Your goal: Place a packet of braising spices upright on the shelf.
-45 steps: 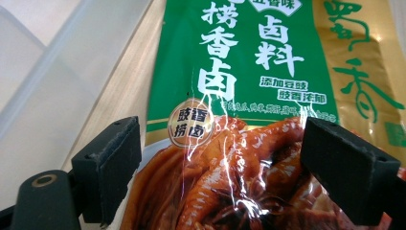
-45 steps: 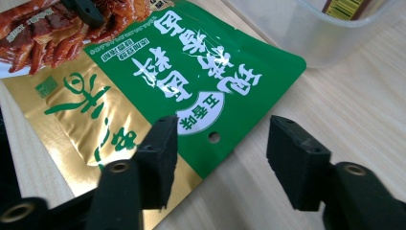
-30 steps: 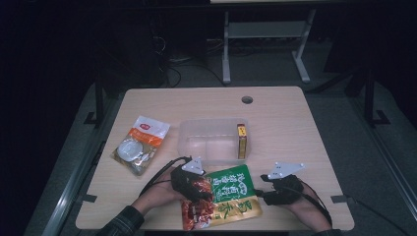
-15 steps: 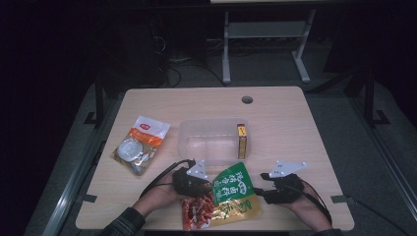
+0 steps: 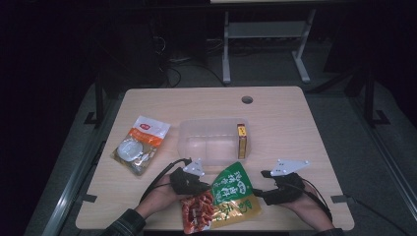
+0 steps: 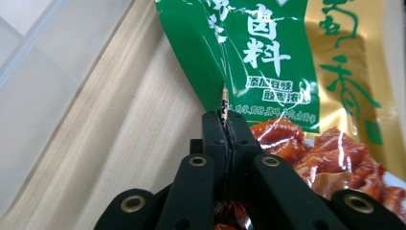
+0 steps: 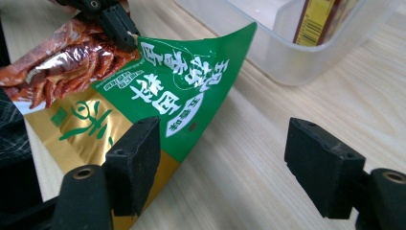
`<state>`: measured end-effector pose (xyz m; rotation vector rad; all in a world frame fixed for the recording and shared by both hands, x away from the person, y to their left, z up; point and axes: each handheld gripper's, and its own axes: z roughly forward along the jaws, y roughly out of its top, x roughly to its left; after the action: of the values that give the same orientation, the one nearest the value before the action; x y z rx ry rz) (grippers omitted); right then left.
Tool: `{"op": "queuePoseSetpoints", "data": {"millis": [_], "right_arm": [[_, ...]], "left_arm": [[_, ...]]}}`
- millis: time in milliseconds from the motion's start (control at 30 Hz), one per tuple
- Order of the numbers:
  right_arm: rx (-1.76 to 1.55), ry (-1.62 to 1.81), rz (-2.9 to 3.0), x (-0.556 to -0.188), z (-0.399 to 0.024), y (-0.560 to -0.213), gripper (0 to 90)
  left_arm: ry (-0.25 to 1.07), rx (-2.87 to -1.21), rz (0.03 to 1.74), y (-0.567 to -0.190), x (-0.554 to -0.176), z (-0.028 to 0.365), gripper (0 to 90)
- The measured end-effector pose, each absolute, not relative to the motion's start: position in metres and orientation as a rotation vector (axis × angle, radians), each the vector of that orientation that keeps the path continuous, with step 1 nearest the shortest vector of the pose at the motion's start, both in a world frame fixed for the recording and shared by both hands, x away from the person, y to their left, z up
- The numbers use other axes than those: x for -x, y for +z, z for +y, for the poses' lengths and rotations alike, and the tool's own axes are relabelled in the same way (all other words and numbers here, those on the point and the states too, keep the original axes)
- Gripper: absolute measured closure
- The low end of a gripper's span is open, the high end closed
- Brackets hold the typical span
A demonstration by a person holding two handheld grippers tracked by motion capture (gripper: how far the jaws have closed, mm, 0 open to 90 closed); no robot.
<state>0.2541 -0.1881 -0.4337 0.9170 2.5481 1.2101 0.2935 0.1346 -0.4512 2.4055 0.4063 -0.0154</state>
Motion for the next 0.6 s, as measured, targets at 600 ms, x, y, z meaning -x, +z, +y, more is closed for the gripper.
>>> {"op": "queuePoseSetpoints", "data": {"millis": [600], "right_arm": [[-0.790,1.461,2.558,-0.265,-0.175,-0.420,20.4]], "left_arm": [[0.072,-2.188,0.500,-0.416,-0.280,0.180,89.9]]}}
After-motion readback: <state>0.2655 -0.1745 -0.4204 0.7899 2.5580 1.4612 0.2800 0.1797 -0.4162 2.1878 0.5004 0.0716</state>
